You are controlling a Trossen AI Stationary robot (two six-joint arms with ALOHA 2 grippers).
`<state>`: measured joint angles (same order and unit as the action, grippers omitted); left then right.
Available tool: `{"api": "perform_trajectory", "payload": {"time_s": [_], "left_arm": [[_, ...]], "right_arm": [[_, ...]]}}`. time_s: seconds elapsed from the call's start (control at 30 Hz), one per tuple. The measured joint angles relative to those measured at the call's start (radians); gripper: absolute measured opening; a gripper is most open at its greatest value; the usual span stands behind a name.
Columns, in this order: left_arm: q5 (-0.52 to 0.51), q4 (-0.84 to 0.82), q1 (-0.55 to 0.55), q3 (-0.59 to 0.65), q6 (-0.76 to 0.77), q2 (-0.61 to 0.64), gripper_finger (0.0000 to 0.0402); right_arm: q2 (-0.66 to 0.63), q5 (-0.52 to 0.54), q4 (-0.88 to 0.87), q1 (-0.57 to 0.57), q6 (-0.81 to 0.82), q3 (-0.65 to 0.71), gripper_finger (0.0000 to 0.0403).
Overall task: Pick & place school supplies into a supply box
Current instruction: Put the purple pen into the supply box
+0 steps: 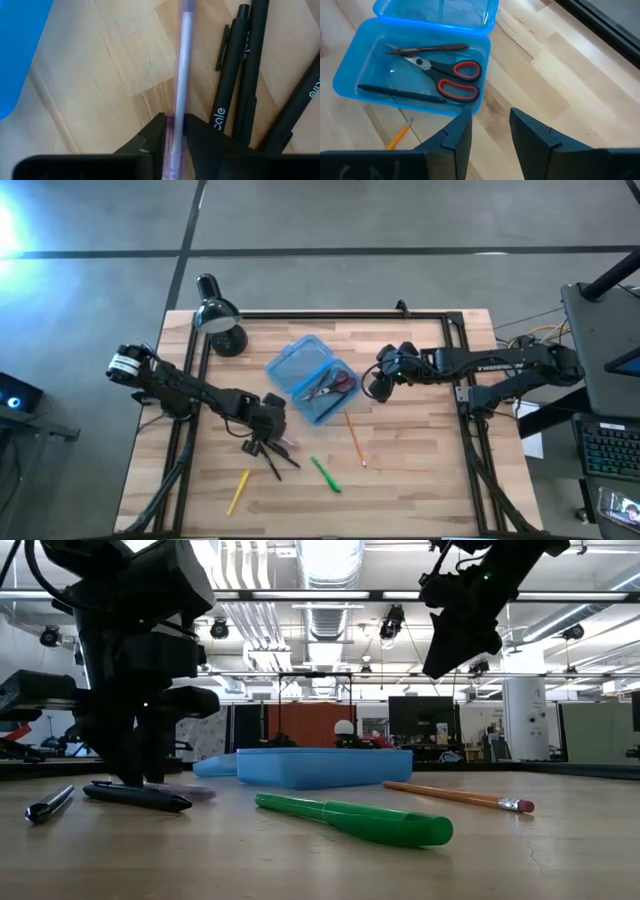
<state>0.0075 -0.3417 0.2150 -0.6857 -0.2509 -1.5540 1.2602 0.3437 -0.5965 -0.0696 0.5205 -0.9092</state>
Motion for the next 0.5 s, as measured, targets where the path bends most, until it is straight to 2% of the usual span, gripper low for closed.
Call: {"api": "perform_trajectory", "payload": {"time_s": [0.17,0.33,0.5], "left_arm": [[0.003,0.010,0.000,-0.002,0.026,0.001,0.0015],[0.005,-0.044,-0.004,-0.037,0.107,0.003,0.0015],[0.006,-0.222,-0.014,-0.112,0.230,0.029,0.0015]], "right_arm": [[-0.024,0.088,-0.001,0.015,-0.003,0.000,0.0123],[-0.094,0.187,0.000,0.029,-0.003,0.000,0.0112],[-0.193,0.290,0.000,0.031,-0.003,0.000,0.0104]]}}
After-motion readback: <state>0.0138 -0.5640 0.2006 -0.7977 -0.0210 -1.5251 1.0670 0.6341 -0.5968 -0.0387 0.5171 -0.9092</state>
